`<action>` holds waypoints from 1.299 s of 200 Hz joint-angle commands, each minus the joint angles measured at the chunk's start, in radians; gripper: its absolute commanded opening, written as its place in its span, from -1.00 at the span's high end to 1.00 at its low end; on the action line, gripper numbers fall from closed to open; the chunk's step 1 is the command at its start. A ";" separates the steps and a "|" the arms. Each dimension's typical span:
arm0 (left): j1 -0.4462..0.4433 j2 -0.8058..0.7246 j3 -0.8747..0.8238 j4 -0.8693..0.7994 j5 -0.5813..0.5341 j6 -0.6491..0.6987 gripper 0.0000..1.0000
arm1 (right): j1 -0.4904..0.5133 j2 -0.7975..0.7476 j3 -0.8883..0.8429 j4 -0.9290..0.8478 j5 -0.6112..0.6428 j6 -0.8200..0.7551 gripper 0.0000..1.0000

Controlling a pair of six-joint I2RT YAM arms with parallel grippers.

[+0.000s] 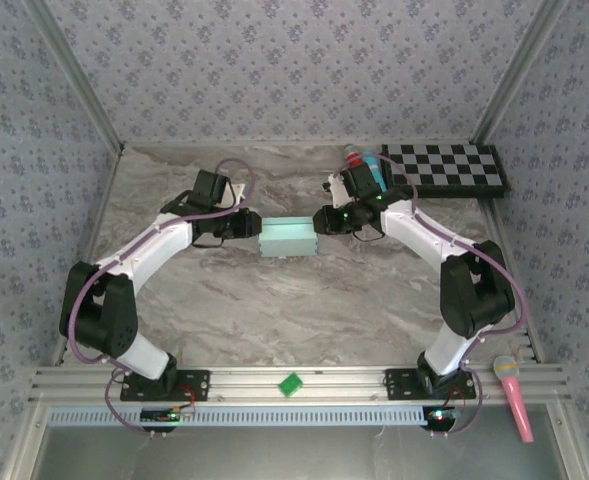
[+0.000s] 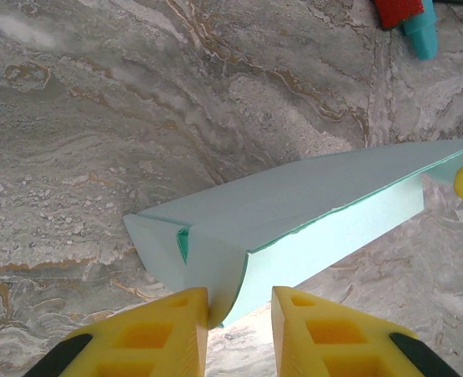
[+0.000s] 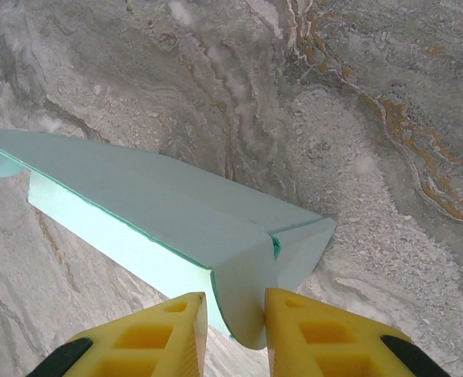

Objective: Fold the paper box

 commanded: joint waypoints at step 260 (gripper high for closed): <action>-0.022 0.023 0.000 0.011 0.003 0.008 0.50 | 0.007 0.029 0.049 -0.022 -0.021 0.167 0.45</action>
